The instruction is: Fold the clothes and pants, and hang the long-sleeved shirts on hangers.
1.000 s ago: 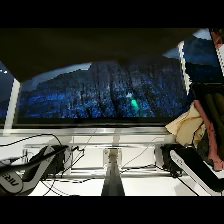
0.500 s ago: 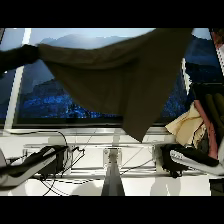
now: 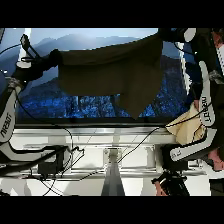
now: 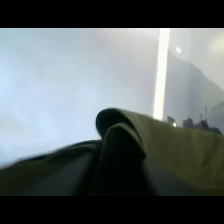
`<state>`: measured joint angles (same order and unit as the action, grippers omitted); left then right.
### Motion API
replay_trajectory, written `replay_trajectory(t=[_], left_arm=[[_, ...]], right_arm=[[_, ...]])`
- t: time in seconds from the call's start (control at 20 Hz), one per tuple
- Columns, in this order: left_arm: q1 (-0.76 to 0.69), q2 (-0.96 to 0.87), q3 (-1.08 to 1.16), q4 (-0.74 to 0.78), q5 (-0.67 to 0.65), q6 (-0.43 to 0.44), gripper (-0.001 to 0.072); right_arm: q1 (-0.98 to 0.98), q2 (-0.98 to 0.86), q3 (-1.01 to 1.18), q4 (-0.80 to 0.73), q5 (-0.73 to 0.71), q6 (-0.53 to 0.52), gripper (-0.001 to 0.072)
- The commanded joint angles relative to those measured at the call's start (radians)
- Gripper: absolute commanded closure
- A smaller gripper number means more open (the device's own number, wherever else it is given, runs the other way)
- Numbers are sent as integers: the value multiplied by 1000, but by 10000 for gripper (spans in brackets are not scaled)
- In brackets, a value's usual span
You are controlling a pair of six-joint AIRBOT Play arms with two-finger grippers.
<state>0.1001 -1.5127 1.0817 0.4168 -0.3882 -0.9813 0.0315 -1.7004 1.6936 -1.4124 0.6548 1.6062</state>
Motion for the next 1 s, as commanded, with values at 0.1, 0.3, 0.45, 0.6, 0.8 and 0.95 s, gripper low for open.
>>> replay_trajectory(t=[0.1,0.3,0.45,0.6,0.8,0.95], left_arm=[[50,-6,0,4,6,72,-11],[218,35,0,237,-393,68,-1],[298,9,0,386,-584,69,0],[300,-49,0,417,-592,117,0],[255,-121,2,378,-570,235,0],[229,-132,2,301,-567,343,1]], right_arm=[[-28,-15,0,-58,55,41,95],[-138,-8,2,-61,362,-56,324],[-191,-11,-10,2,563,-220,324],[-209,-11,-58,127,684,-336,324],[-209,-11,-124,171,688,-347,324],[-209,-10,-128,170,687,-347,324]])
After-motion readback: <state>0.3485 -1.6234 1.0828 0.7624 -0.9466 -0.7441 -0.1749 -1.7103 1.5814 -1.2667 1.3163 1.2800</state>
